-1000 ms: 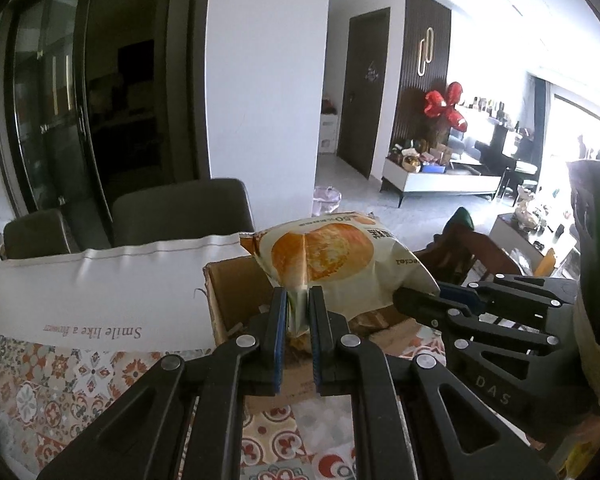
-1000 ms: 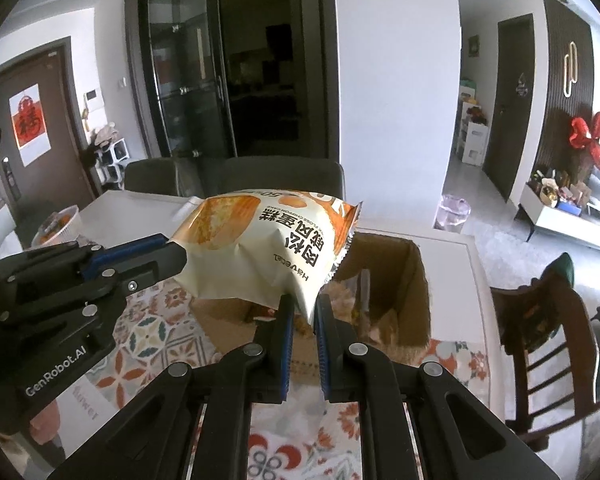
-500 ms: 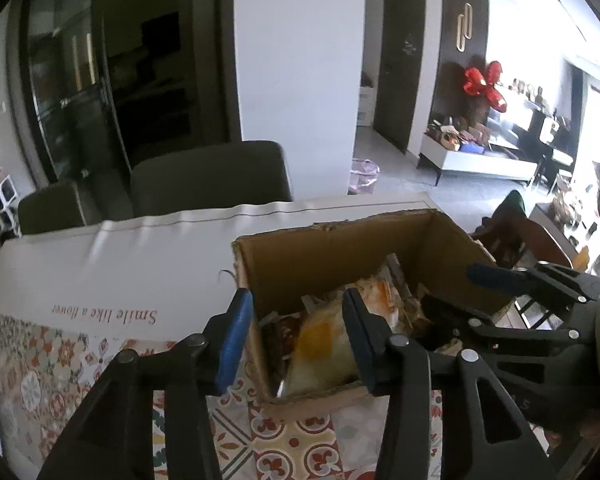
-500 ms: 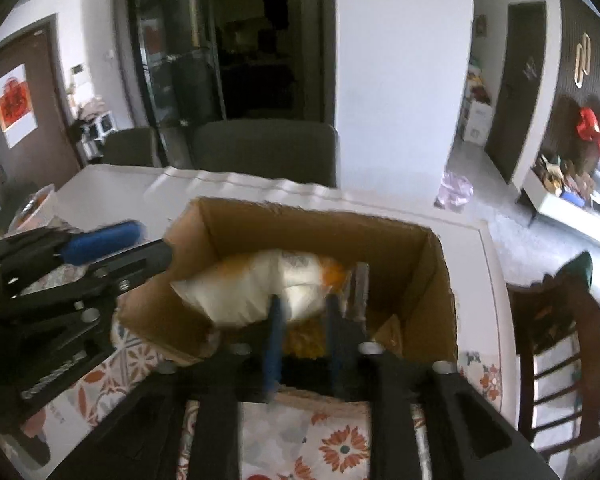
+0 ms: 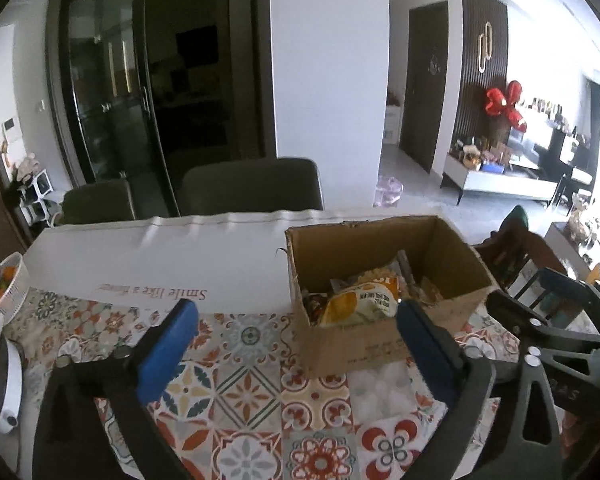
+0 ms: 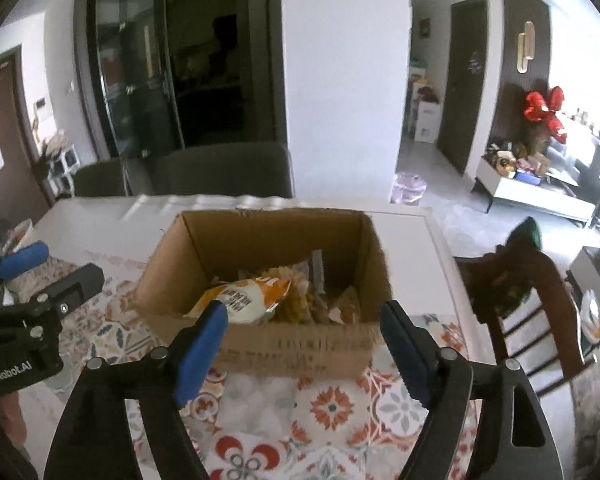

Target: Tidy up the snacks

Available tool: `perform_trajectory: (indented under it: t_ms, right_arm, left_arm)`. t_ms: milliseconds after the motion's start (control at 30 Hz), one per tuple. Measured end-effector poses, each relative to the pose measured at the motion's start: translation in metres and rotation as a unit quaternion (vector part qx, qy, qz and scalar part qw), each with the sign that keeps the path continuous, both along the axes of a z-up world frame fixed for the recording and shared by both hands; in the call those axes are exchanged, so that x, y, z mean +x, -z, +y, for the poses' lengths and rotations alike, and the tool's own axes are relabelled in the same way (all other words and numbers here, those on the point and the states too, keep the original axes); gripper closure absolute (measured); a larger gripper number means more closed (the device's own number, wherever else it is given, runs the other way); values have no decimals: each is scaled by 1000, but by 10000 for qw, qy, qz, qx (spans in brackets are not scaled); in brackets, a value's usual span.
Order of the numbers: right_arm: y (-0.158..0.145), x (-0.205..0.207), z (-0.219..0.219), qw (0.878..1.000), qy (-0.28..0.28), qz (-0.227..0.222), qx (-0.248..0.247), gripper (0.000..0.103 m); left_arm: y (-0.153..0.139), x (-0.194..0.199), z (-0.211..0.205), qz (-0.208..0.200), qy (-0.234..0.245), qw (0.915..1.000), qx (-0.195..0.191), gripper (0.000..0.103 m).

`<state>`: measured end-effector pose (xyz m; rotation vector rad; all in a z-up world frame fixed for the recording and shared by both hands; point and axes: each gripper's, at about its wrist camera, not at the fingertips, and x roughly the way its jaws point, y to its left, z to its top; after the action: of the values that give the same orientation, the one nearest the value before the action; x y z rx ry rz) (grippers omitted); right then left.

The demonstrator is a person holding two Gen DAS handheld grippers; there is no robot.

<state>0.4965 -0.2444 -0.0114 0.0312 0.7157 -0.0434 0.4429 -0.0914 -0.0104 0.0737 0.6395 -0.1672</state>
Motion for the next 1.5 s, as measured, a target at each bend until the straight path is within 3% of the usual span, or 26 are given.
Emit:
perform_trajectory:
  t_ms: [267,567,1033,1500]
  right_arm:
    - [-31,-93,20,9980,449,-447,28,14]
    - [-33,-179,35,9978,436,-501,4,14]
    - [-44,-296,42,9979,35,-630,-106,14]
    - [-56,-378,48,9967,-168,-799,-40,14]
  left_arm:
    - [-16,-75,22,-468,195,9987,106,0]
    - [-21,-162,33,-661,427,9963,350,0]
    - [-14,-281,41,-395,60,9992,8,0]
    - [-30,-363,44,-692,-33,9976,-31,0]
